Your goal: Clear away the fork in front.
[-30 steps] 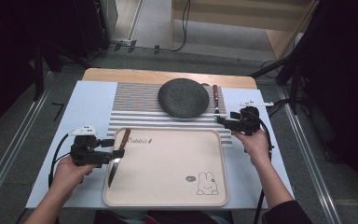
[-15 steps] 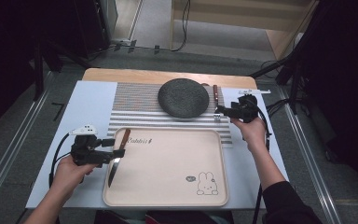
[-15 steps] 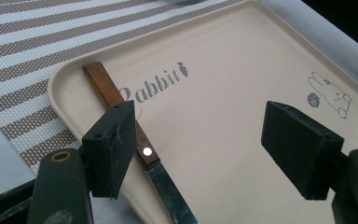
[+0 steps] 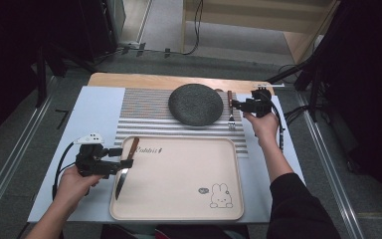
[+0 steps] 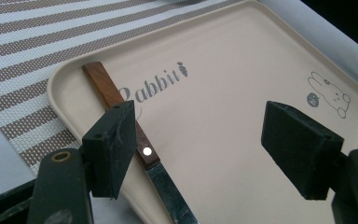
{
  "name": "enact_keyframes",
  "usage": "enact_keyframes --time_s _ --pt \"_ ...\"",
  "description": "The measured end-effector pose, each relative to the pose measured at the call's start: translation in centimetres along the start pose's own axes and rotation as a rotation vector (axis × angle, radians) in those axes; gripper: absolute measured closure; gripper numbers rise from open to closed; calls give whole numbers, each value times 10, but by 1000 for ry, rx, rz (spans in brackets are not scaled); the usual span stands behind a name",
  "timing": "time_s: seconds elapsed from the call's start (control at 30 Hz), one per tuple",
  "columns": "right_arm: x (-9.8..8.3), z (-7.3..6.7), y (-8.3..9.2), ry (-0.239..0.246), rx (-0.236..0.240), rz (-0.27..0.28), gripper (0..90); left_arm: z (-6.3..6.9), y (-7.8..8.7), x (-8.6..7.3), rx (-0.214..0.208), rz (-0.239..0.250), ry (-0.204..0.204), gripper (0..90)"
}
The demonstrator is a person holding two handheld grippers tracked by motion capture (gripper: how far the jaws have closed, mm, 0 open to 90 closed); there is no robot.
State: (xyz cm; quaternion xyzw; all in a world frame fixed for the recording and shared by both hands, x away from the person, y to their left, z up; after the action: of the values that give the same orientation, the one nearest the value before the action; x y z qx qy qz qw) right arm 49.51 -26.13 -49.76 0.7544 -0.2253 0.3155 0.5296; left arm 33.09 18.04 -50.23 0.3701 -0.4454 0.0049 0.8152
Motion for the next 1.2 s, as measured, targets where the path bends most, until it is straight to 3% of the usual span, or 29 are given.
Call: enact_keyframes --time_s 0.57,0.9,1.2 --pt "23 2 -33 -30 -59 -10 296 0 1 0 -17 -5 9 273" --pt "22 8 -51 -54 -110 -16 313 0 1 0 -23 -5 11 273" --pt "12 13 -62 -61 -149 -55 345 0 1 0 -24 -3 10 274"
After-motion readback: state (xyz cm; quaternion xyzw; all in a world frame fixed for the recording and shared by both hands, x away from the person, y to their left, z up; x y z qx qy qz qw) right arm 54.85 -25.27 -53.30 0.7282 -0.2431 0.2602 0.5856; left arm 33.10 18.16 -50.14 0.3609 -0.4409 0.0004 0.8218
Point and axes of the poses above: each handheld gripper's, and its own axes: y roughly backward along the jaws, x roughly out of its top, z roughly to its right, the point moved 7 cm from there along -y, roughly forward along the jaws
